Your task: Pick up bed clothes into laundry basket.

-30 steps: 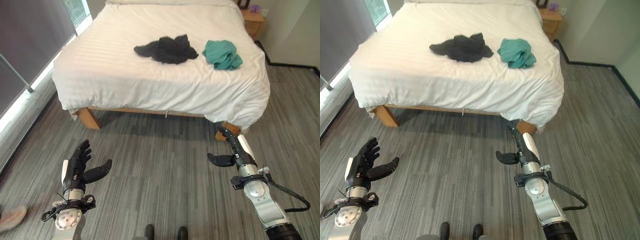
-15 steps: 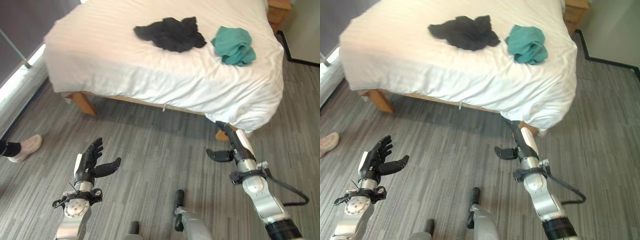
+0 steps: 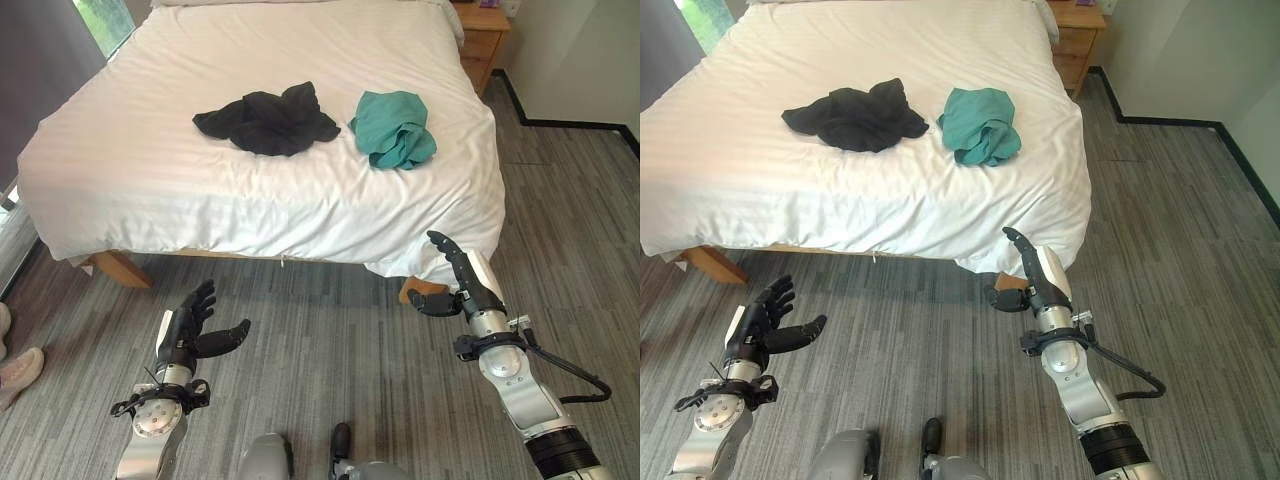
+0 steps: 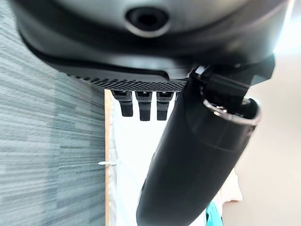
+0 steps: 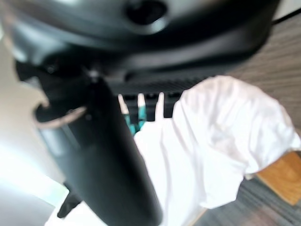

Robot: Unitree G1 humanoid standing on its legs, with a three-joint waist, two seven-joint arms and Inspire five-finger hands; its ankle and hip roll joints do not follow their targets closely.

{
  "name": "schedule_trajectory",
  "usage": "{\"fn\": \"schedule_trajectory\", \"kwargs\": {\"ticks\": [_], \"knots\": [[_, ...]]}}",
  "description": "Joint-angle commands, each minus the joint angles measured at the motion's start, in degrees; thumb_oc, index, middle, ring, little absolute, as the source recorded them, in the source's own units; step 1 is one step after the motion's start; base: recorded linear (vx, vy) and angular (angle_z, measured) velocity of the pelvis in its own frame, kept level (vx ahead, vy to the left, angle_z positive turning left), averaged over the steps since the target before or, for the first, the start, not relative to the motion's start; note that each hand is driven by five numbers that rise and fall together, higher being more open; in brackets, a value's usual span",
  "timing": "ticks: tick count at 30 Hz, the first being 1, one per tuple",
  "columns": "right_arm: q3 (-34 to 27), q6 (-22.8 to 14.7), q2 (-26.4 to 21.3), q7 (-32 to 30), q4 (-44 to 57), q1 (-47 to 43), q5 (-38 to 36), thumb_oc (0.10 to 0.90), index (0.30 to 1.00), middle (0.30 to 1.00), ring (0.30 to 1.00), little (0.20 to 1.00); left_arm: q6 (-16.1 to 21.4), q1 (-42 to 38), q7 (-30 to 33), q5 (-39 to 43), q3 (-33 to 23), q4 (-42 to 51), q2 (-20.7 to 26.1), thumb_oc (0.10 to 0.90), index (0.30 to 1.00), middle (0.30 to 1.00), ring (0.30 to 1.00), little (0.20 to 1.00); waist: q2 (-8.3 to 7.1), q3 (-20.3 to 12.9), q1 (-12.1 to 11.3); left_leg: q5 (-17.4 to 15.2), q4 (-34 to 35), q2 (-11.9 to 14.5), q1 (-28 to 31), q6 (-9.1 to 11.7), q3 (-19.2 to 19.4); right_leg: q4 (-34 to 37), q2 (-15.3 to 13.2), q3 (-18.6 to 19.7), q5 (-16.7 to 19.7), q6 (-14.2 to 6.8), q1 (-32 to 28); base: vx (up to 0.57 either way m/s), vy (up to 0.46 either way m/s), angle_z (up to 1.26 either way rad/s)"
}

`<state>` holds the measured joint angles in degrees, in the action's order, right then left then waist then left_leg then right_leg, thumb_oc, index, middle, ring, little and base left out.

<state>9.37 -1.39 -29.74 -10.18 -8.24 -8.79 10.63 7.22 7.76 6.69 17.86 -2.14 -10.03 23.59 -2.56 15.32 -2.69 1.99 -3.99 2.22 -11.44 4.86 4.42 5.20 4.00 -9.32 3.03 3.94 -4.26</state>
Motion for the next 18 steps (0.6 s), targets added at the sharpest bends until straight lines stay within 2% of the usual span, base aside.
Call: {"fn": "schedule_trajectory", "kwargs": {"ticks": [1, 3, 5, 7, 8, 9, 12, 13, 14, 15, 16, 17, 18], "knots": [[-3.7, -4.1, -2.6, -2.1, 5.0, -3.0, 0.5, 0.8, 0.9, 0.9, 0.9, 0.9, 5.2, -1.2, 0.1, -1.3, -3.2, 8.2, 4.4, 0.8, 0.9, 0.9, 0.9, 0.9, -1.33, -2.8, -2.5, 2.4, -1.6, 0.2, 2.1, -0.3, 3.7, -0.2, -6.8, 3.6, -4.1, -8.7, -3.8, 0.23, 0.128, -0.03], [-4.2, -4.0, -2.9, -1.9, 5.6, -2.7, 0.7, 0.8, 0.9, 0.9, 0.9, 0.9, 5.1, -1.4, -0.4, -1.5, -2.8, 8.5, 4.7, 0.8, 0.9, 0.9, 0.9, 0.9, -1.27, -3.5, -2.2, 2.6, 0.8, 1.4, 3.1, -0.6, 6.0, -0.2, -7.4, 3.5, -4.5, -9.1, -4.6, 0.29, 0.22, -0.03], [-4.2, -3.8, -2.4, -1.5, 6.2, -2.3, 0.9, 0.8, 0.9, 0.9, 0.9, 0.9, 4.9, -0.8, -1.0, -1.6, -2.6, 9.0, 4.9, 0.8, 0.9, 0.9, 0.9, 0.9, -0.73, -5.0, -1.8, 3.0, 7.4, 1.5, 8.0, -1.0, 7.0, -0.2, -7.8, 3.6, -4.6, -9.8, -5.0, 0.24, 0.231, -0.28], [-4.2, -3.7, -2.4, -1.8, 6.3, -3.0, 1.6, 0.8, 0.9, 0.9, 0.9, 0.9, 4.7, -2.0, -1.0, -2.0, -1.7, 8.3, 5.4, 0.8, 0.9, 0.9, 0.9, 0.9, -1.53, -6.1, -1.2, 2.9, 8.2, 1.3, 10.2, -1.2, 7.0, -0.3, -8.9, 3.1, -3.8, -10.5, -5.9, 0.25, 0.192, -0.15], [-4.4, -3.8, -3.4, -2.0, 7.7, -4.3, 3.0, 0.8, 0.9, 0.9, 0.9, 0.9, 4.7, -2.6, -1.3, -1.7, -1.3, 8.3, 6.0, 0.8, 0.9, 0.9, 0.9, 0.9, -2.48, -6.4, -1.2, 2.0, 8.3, 1.5, 11.4, -1.7, 7.7, -2.7, -9.8, 3.2, -3.0, -11.2, -6.1, 0.18, 0.145, 0.17], [-4.4, -3.7, -3.4, -2.0, 7.7, -4.3, 3.0, 0.8, 0.9, 0.9, 0.9, 0.9, 4.6, -2.6, -1.3, -1.7, -1.3, 8.2, 6.0, 0.8, 0.9, 0.9, 0.9, 0.9, -2.51, -6.3, -1.3, 1.9, 8.3, 1.4, 11.5, -1.8, 7.8, -3.0, -9.8, 3.3, -3.1, -11.3, -6.0, 0.17, 0.154, 0.24], [-3.9, -2.8, -5.5, -4.3, 7.1, -10.7, 6.3, 0.8, 0.9, 0.9, 0.9, 0.9, 4.4, -3.7, -0.9, -0.9, 0.0, 7.0, 7.1, 0.8, 0.9, 0.9, 0.9, 0.9, -4.22, -6.3, -2.1, 0.3, 8.7, 0.9, 13.2, -3.0, 8.4, -11.4, -11.5, 3.2, -0.4, -13.6, -4.1, 0.11, 0.14, 0.18], [-3.1, -2.3, -6.1, -4.7, 6.2, -13.7, 6.9, 0.8, 0.9, 0.9, 0.9, 0.9, 4.3, -4.4, -0.8, -0.5, 0.4, 6.4, 7.6, 0.8, 0.9, 0.9, 0.9, 0.9, -4.68, -5.9, -2.5, 0.0, 8.7, 0.8, 13.6, -3.3, 8.4, -15.6, -12.2, 3.0, 2.0, -15.0, -2.3, 0.1, 0.12, 0.07], [-1.7, -1.9, -7.5, -5.4, 5.0, -17.6, 7.5, 0.8, 0.9, 0.9, 0.9, 0.9, 4.3, -4.7, -0.4, 0.4, 1.2, 6.1, 8.0, 0.8, 0.9, 0.9, 0.9, 0.9, -5.06, -5.1, -2.4, -0.4, 8.6, 0.9, 14.4, -3.6, 8.2, -21.1, -12.9, 3.8, 6.5, -17.2, 0.1, 0.06, 0.103, 0.03], [-1.0, -1.5, -8.7, -5.6, 4.2, -20.1, 7.2, 0.8, 0.9, 0.9, 0.9, 0.9, 4.3, -5.1, -0.2, 1.0, 1.7, 5.8, 8.4, 0.8, 0.9, 0.9, 0.9, 0.9, -4.6, -4.4, -2.1, 0.3, 9.0, 1.9, 14.6, -3.6, 7.6, -24.9, -11.9, 4.8, 8.3, -17.5, 2.3, 0.09, 0.111, -0.01], [0.4, -1.1, -10.3, -5.4, 2.4, -23.2, 7.5, 0.8, 0.9, 0.9, 0.9, 0.9, 4.4, -5.5, -0.2, 1.6, 2.1, 5.0, 8.5, 0.8, 0.9, 0.9, 0.9, 0.9, -3.78, -4.1, -2.0, 0.3, 9.0, 3.2, 14.6, -3.6, 6.8, -28.9, -10.5, 5.5, 7.4, -17.1, 4.9, 0.12, 0.083, 0.14], [2.1, -1.1, -12.0, -5.5, -0.1, -26.9, 7.5, 0.8, 0.9, 0.9, 0.9, 0.9, 4.5, -5.7, -0.5, 1.8, 2.4, 4.1, 8.5, 0.8, 0.9, 0.9, 0.9, 0.9, -3.45, -4.0, -2.1, -0.2, 9.0, 4.0, 14.9, -3.3, 6.5, -31.2, -10.7, 5.3, 6.2, -16.8, 7.1, 0.18, 0.03, 0.32], [3.4, -0.9, -12.8, -5.9, -2.1, -30.2, 6.9, 0.8, 0.9, 0.9, 0.9, 0.9, 4.5, -5.9, -0.8, 2.2, 2.8, 3.3, 9.1, 0.8, 0.9, 0.9, 0.9, 0.9, -3.59, -4.2, -2.4, -0.5, 9.0, 4.7, 15.2, -3.0, 6.4, -31.1, -11.9, 4.3, 5.8, -16.1, 8.2, 0.22, -0.048, 0.36]]}}
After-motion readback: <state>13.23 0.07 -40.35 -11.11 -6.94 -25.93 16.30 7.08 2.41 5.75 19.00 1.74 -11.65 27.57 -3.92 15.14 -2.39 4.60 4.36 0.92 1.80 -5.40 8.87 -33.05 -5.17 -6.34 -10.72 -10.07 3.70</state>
